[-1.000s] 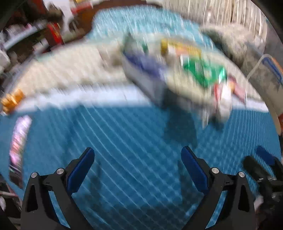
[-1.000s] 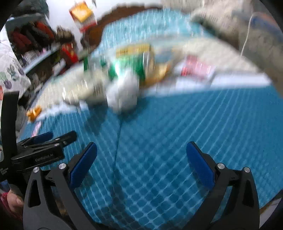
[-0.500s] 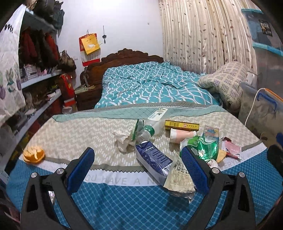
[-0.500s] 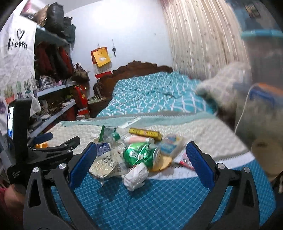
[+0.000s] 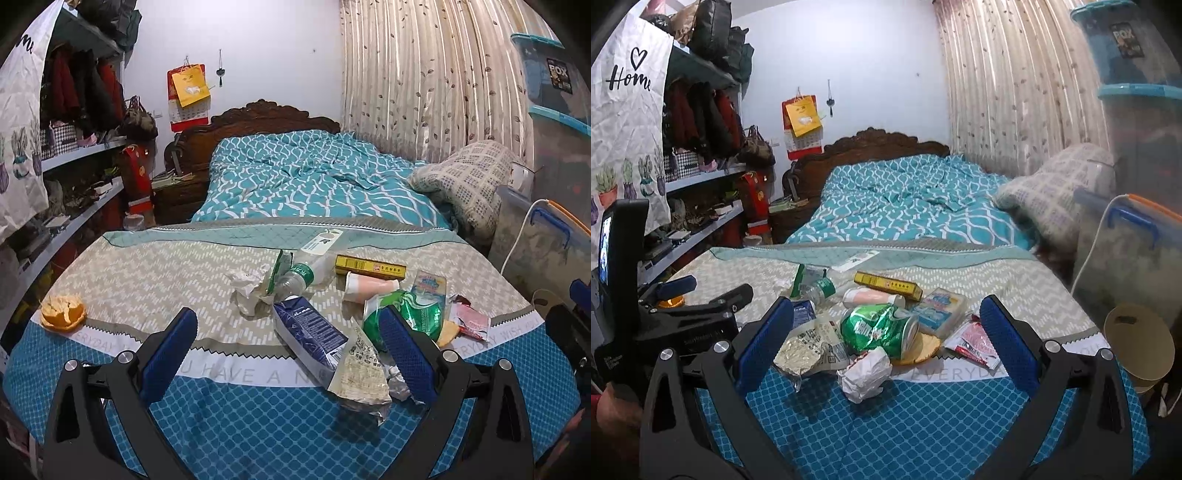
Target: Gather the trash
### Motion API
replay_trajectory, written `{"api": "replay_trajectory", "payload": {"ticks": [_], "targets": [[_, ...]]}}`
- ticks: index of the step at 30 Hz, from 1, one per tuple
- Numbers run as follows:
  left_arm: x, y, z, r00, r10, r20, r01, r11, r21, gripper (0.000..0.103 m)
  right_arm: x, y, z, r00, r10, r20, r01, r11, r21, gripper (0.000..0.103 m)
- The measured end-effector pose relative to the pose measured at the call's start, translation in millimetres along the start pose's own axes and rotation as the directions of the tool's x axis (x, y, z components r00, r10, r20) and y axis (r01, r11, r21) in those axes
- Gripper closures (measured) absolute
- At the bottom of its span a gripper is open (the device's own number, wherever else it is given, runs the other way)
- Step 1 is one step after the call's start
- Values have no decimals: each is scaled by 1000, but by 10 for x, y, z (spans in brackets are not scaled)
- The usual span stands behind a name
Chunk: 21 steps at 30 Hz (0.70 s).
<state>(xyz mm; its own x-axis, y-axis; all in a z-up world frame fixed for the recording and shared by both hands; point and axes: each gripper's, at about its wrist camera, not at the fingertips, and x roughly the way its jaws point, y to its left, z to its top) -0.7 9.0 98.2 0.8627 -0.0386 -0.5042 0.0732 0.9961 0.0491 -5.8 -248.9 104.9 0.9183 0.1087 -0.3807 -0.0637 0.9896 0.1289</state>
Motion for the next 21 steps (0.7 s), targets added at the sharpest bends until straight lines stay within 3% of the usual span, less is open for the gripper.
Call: {"api": "replay_trajectory", "payload": {"ticks": [9, 15, 19, 21], "targets": [[33, -8, -18, 1000, 21, -12, -20, 1000, 13, 9, 77, -66, -11, 999, 1, -39, -1, 1000, 10, 4], [64, -20, -30, 999, 32, -9, -32, 999, 23, 9, 143, -99, -27, 997, 14, -70, -12, 1000, 19, 16], [93, -16, -38, 999, 37, -10, -37, 999, 22, 9, 180, -117, -48, 996, 26, -88, -24, 999, 25, 31], [114, -16, -37, 999, 40, -13, -39, 999, 23, 9, 205, -132, -66, 995, 30, -98, -28, 999, 29, 32]]}}
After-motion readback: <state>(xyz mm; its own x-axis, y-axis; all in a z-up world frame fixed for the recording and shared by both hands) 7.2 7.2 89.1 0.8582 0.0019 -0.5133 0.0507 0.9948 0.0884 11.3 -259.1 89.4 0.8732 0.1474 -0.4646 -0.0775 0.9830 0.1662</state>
